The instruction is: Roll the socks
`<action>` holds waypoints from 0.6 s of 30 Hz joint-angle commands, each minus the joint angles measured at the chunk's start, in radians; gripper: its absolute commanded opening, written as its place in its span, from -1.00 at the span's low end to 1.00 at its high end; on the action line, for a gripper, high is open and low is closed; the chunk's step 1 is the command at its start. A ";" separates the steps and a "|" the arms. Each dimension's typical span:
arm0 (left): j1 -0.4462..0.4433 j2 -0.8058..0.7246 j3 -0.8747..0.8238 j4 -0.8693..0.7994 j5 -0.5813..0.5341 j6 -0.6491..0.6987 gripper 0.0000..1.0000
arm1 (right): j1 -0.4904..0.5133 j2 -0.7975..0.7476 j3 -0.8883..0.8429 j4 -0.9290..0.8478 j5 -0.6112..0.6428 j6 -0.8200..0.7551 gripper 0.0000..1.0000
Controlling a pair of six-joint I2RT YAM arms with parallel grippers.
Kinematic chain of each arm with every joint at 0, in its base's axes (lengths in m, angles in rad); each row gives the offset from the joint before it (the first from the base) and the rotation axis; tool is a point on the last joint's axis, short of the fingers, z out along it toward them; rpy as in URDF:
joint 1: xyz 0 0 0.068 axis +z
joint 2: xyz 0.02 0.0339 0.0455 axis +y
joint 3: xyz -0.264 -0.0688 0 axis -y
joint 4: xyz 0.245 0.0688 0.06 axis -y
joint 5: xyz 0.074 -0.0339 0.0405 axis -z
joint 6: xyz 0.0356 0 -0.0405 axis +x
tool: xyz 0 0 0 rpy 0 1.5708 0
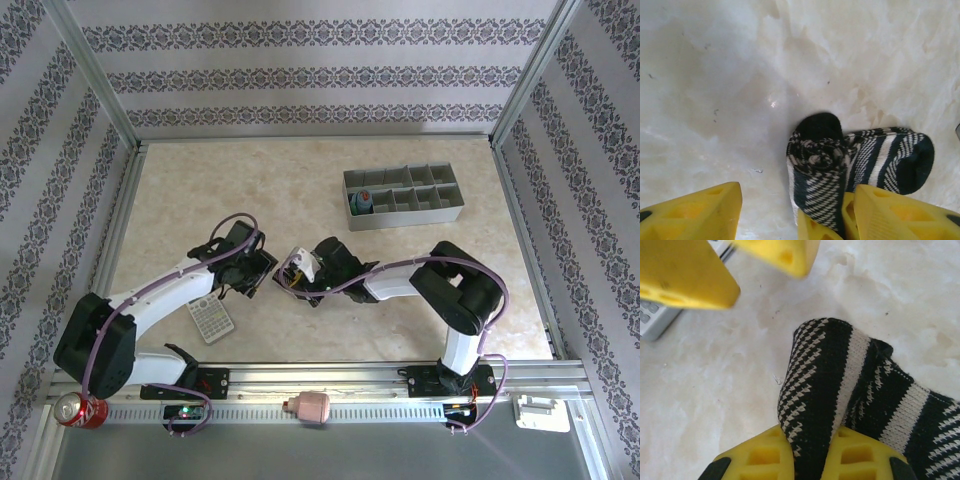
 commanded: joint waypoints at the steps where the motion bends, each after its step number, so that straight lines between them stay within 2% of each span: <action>1: -0.003 0.029 -0.042 0.189 0.070 0.043 0.19 | -0.034 0.105 -0.101 -0.247 -0.038 0.066 -1.00; 5: -0.014 0.075 -0.060 0.285 0.099 0.058 0.21 | -0.072 0.141 -0.111 -0.232 -0.118 0.094 -1.00; 11: -0.028 0.156 -0.035 0.320 0.120 0.109 0.21 | -0.119 0.209 -0.111 -0.193 -0.235 0.139 -1.00; 14: -0.032 0.182 -0.039 0.299 0.121 0.120 0.13 | -0.135 0.216 -0.116 -0.183 -0.242 0.150 -1.00; 18: -0.043 0.216 -0.036 0.297 0.133 0.136 -0.08 | -0.145 0.220 -0.104 -0.200 -0.242 0.148 -1.00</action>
